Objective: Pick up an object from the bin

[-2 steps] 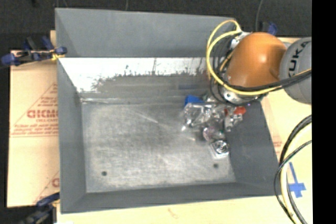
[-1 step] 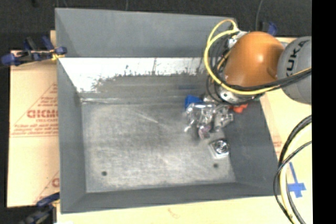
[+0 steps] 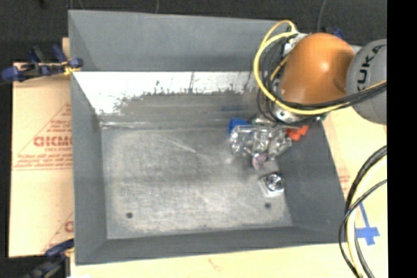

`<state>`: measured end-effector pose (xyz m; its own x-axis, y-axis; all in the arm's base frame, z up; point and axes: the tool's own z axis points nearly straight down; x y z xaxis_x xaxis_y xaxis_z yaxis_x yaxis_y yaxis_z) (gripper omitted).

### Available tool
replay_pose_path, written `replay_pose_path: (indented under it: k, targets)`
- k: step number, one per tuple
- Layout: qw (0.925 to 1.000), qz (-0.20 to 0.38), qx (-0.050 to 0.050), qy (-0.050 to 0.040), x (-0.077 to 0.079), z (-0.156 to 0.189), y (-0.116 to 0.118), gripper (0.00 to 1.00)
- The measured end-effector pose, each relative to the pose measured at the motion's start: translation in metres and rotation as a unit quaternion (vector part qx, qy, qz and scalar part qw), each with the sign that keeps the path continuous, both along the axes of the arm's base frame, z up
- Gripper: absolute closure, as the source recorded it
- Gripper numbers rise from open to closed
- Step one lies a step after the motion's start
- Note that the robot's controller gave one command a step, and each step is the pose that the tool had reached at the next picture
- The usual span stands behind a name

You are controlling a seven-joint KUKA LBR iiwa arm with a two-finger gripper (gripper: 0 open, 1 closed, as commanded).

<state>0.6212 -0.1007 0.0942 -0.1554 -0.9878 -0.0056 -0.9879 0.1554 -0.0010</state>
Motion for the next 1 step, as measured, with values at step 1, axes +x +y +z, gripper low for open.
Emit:
replay_pose_path:
  k: [1]
  targets:
    - [1.0,-0.001,-0.003,-0.0043,0.0026,0.0771,-0.0007,1.0]
